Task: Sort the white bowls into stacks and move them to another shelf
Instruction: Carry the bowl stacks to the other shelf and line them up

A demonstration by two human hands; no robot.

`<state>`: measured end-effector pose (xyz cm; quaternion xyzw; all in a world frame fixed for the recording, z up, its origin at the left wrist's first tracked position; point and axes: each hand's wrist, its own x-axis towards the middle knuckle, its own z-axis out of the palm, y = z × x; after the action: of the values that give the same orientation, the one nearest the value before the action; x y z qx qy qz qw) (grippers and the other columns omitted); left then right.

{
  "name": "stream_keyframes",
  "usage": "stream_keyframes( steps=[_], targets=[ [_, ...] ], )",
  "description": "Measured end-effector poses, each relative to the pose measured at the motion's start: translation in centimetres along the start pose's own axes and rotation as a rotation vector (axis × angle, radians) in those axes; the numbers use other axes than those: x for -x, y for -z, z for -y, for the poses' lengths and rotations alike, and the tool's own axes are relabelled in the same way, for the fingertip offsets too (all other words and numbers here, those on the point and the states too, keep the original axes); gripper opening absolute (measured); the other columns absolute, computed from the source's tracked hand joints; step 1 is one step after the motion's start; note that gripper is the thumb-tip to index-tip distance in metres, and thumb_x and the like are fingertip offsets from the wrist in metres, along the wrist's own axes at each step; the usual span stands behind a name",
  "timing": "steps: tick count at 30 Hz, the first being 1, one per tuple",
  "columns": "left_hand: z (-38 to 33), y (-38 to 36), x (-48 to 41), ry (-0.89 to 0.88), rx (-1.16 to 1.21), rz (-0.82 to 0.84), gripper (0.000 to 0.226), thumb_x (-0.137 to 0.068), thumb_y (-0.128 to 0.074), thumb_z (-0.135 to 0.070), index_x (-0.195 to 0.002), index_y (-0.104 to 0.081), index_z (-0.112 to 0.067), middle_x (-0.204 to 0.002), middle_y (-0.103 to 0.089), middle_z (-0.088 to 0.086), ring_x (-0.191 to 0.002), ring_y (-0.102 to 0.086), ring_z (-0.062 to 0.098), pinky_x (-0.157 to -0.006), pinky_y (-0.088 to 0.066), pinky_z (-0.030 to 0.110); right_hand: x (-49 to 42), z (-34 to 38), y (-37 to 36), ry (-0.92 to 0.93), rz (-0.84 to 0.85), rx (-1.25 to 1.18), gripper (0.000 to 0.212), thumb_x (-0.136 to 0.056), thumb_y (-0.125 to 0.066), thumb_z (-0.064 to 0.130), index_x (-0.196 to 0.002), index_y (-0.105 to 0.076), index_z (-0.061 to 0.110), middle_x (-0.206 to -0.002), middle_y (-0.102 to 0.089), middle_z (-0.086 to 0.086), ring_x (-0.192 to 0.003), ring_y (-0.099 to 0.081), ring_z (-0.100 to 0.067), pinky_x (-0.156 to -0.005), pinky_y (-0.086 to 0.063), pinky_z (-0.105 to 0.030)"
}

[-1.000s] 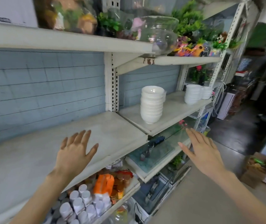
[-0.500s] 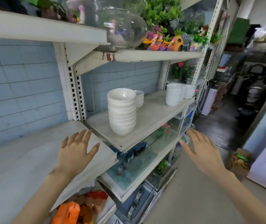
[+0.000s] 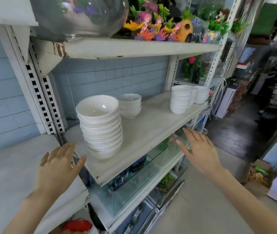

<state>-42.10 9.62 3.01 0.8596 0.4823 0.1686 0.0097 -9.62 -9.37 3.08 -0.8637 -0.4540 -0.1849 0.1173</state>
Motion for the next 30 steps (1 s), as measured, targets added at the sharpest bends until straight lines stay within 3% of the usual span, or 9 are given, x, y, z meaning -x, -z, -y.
stream_keyframes(
  steps=[4,7,9,11,15,19,24,30],
  targets=[
    [-2.5,-0.5,0.5,0.11,-0.013,-0.015,0.058,-0.088,-0.05,-0.047,-0.13,-0.055,-0.007,-0.131,-0.058,0.012,-0.12,-0.054,0.036,-0.103,-0.038,0.054,-3.0,-3.4,-2.0,0.038,0.156,-0.033,0.071,-0.092,-0.025,0.061,-0.149,-0.019,0.02,-0.156,-0.022,-0.001,-0.144,-0.018,-0.02,-0.116,-0.017,-0.044],
    [-4.7,-1.3,1.5,0.221,0.0,-0.058,0.061,-0.091,-0.039,-0.055,-0.128,-0.055,-0.01,-0.13,-0.059,0.011,-0.118,-0.055,0.037,-0.101,-0.039,0.054,-5.4,-6.1,-3.2,0.105,0.243,-0.045,0.074,-0.09,-0.021,0.062,-0.151,-0.008,0.021,-0.158,-0.009,0.0,-0.146,-0.007,-0.02,-0.116,-0.01,-0.046],
    [-6.8,-1.6,2.4,0.305,0.031,-0.08,0.056,-0.092,-0.043,-0.052,-0.122,-0.059,-0.008,-0.124,-0.062,0.013,-0.11,-0.058,0.041,-0.095,-0.042,0.057,-6.7,-7.8,-3.9,0.151,0.289,-0.052,0.078,-0.086,-0.013,0.065,-0.151,-0.004,0.022,-0.159,-0.004,0.001,-0.146,-0.003,-0.019,-0.117,-0.008,-0.046],
    [-9.4,-1.6,3.4,0.394,0.041,-0.061,0.046,-0.088,-0.05,-0.044,-0.111,-0.062,-0.006,-0.113,-0.066,0.016,-0.1,-0.061,0.043,-0.086,-0.046,0.057,-8.1,-9.5,-4.4,0.206,0.321,-0.066,0.081,-0.083,-0.007,0.067,-0.151,-0.004,0.023,-0.159,-0.003,0.001,-0.146,-0.003,-0.019,-0.118,-0.008,-0.046],
    [-14.3,-1.5,5.5,0.468,0.06,-0.089,0.05,-0.082,-0.039,-0.052,-0.105,-0.056,-0.011,-0.098,-0.065,0.014,-0.087,-0.06,0.038,-0.075,-0.051,0.053,-10.6,-12.3,-5.0,0.314,0.336,-0.105,0.077,-0.088,-0.009,0.067,-0.151,-0.001,0.023,-0.159,-0.002,0.002,-0.146,-0.003,-0.017,-0.118,-0.009,-0.043],
    [-19.5,-1.4,5.9,0.503,0.047,-0.094,0.07,-0.082,-0.036,-0.056,-0.138,-0.044,-0.015,-0.13,-0.057,0.01,-0.109,-0.058,0.036,-0.087,-0.049,0.051,-13.0,-14.0,-5.7,0.417,0.333,-0.176,0.093,-0.076,0.007,0.077,-0.151,-0.006,0.023,-0.158,-0.009,0.003,-0.145,-0.011,-0.016,-0.117,-0.018,-0.04],
    [-24.5,-2.1,3.0,0.462,0.118,-0.064,0.073,-0.084,-0.031,-0.06,-0.146,-0.033,-0.023,-0.148,-0.041,-0.003,-0.121,-0.053,0.025,-0.092,-0.045,0.041,-15.6,-13.2,-6.6,0.482,0.375,-0.373,0.077,-0.087,-0.021,0.065,-0.15,-0.014,0.022,-0.157,-0.015,0.003,-0.141,-0.026,-0.015,-0.115,-0.02,-0.034],
    [-25.7,-4.8,-4.8,0.397,0.246,-0.064,0.072,-0.087,-0.029,-0.06,-0.15,-0.021,-0.025,-0.153,-0.032,-0.006,-0.131,-0.044,0.019,-0.101,-0.038,0.035,-20.7,-10.7,-8.8,0.506,0.407,-0.538,0.072,-0.09,-0.032,0.06,-0.149,-0.015,0.022,-0.157,-0.017,0.004,-0.143,-0.017,-0.012,-0.111,-0.023,-0.03]
  ],
)
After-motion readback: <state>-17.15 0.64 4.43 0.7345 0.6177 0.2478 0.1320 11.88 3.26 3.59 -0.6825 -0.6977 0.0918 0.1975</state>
